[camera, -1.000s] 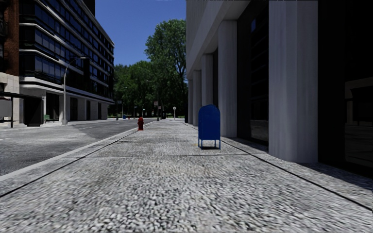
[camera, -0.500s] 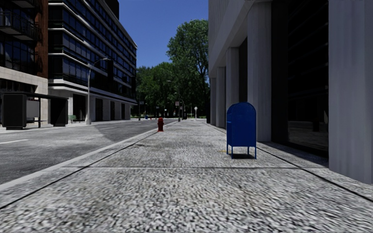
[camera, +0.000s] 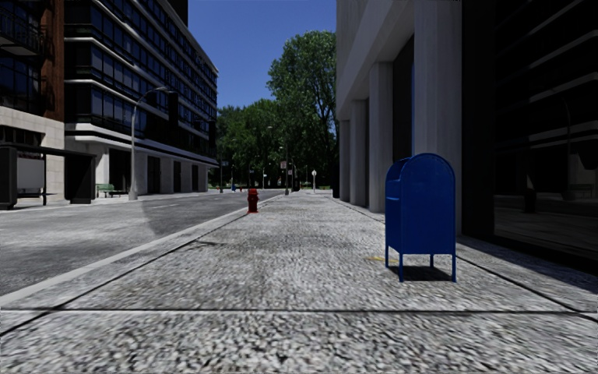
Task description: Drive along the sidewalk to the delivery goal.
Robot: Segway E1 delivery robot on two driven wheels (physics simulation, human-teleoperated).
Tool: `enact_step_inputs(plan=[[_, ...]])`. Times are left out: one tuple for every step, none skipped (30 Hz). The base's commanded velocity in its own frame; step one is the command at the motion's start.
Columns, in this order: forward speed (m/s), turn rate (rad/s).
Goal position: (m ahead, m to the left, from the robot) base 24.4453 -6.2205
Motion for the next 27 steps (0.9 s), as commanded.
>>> enact_step_inputs(plan=[[2.00, 0.00], [2.00, 0.00], [2.00, 0.00], [1.99, 0.00], [1.98, 0.00], [1.98, 0.00], [1.96, 0.00], [1.95, 0.00], [1.95, 0.00], [1.95, 0.00], [2.00, 0.00], [2.00, 0.00], [2.00, 0.00], [2.00, 0.00], [2.00, 0.00], [2.00, 0.00], [2.00, 0.00], [2.00, 0.00], [2.00, 0.00], [2.00, 0.00], [1.99, 0.00], [1.99, 0.00], [1.99, 0.00], [1.99, 0.00], [1.99, 0.00], [1.99, 0.00], [1.99, 0.00]])
